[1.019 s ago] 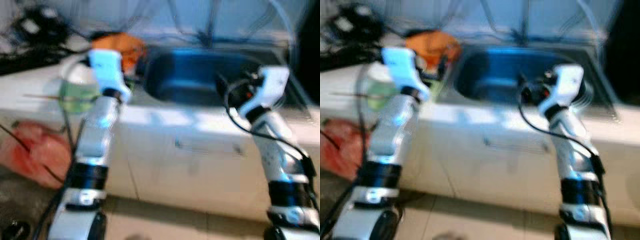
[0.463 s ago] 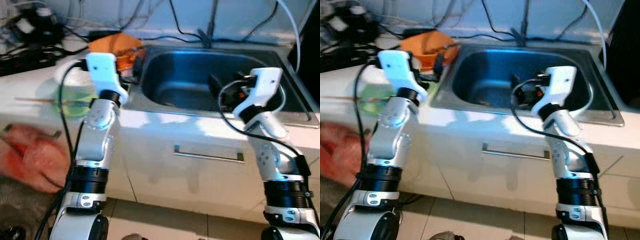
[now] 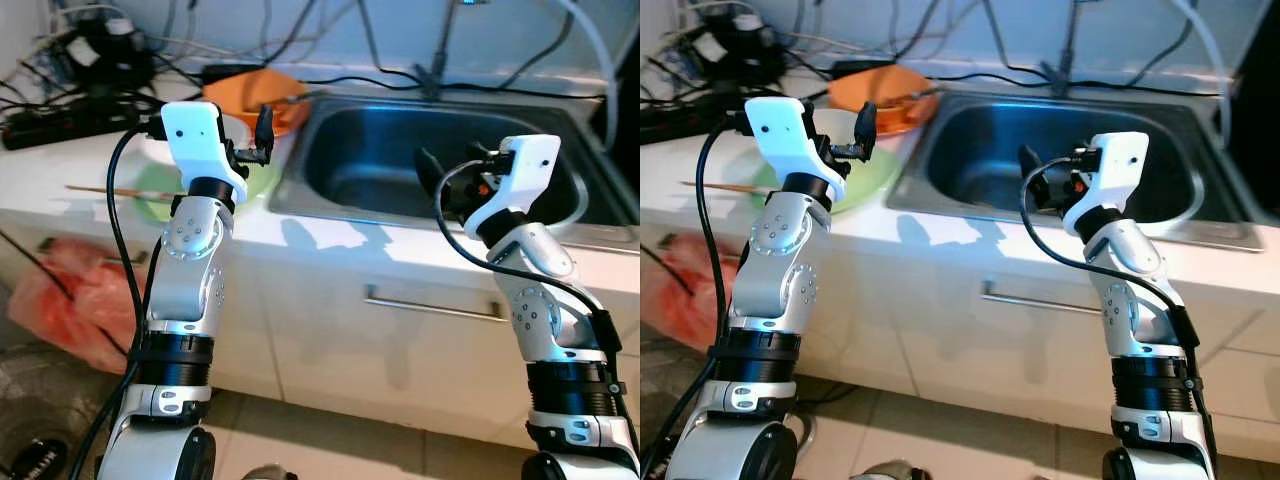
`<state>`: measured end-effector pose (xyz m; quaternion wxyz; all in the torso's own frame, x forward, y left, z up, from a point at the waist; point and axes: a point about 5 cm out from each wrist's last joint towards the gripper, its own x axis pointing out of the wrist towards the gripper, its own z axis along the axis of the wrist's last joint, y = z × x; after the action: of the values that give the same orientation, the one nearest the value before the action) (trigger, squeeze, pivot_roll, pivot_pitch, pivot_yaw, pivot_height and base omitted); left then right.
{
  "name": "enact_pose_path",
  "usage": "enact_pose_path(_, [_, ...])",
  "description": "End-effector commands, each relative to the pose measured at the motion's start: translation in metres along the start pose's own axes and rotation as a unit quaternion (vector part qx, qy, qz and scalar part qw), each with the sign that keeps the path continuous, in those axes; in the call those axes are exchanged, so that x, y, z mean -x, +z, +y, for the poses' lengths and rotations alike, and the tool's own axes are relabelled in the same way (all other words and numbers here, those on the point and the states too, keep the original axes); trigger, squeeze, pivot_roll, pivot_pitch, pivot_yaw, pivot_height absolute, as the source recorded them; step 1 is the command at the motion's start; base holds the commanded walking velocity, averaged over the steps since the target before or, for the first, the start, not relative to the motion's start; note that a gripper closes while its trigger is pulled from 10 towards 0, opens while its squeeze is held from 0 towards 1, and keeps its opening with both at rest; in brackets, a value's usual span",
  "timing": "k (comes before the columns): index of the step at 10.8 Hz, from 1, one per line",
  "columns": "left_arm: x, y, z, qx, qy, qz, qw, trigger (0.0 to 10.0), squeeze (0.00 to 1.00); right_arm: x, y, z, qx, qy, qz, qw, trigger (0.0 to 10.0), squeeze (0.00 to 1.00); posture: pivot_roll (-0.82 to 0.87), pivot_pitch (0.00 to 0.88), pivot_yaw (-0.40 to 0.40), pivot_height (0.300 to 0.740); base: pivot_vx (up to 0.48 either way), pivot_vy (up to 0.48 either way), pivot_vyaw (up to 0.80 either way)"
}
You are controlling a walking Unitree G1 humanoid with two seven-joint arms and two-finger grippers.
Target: Kitchen organization
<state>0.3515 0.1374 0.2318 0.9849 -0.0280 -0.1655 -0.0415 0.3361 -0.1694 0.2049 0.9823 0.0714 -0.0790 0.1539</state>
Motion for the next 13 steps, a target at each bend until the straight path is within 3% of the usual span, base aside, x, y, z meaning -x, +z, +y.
enact_pose_path(1, [-0.003,0.002,0.003,-0.004,0.003,0.002,1.0,10.0,0.0,-0.002,0.002,0.004,-0.001,0.005,-0.004,1.0,10.0,1.0,0.01,0.033,0.058,0.74,0.0,0.368,-0.8])
enact_pose_path(4, [-0.004,0.001,0.004,-0.004,0.003,0.006,1.0,10.0,0.0,-0.002,0.003,0.003,-0.001,0.004,-0.006,1.0,10.0,1.0,0.01,0.032,0.058,0.74,0.0,0.409,-0.68])
enact_pose_path(7, [-0.003,-0.001,0.004,-0.004,0.006,0.012,1.0,10.0,0.0,-0.001,0.003,0.002,0.0,0.004,-0.006,1.0,10.0,1.0,0.01,0.033,0.054,0.74,0.0,0.48,0.0])
enact_pose_path(10, [-0.002,0.001,0.003,-0.01,0.01,0.005,1.0,10.0,0.0,-0.001,0.003,0.002,0.001,0.004,-0.006,1.0,10.0,1.0,0.01,0.034,0.053,0.74,0.0,0.0,0.0])
enact_pose_path(13, [0.0,0.005,0.018,-0.044,0.074,-0.007,0.996,10.0,0.0,-0.002,0.003,0.002,0.003,0.005,-0.006,1.0,10.0,1.0,0.01,0.032,0.052,0.74,0.0,0.0,0.0])
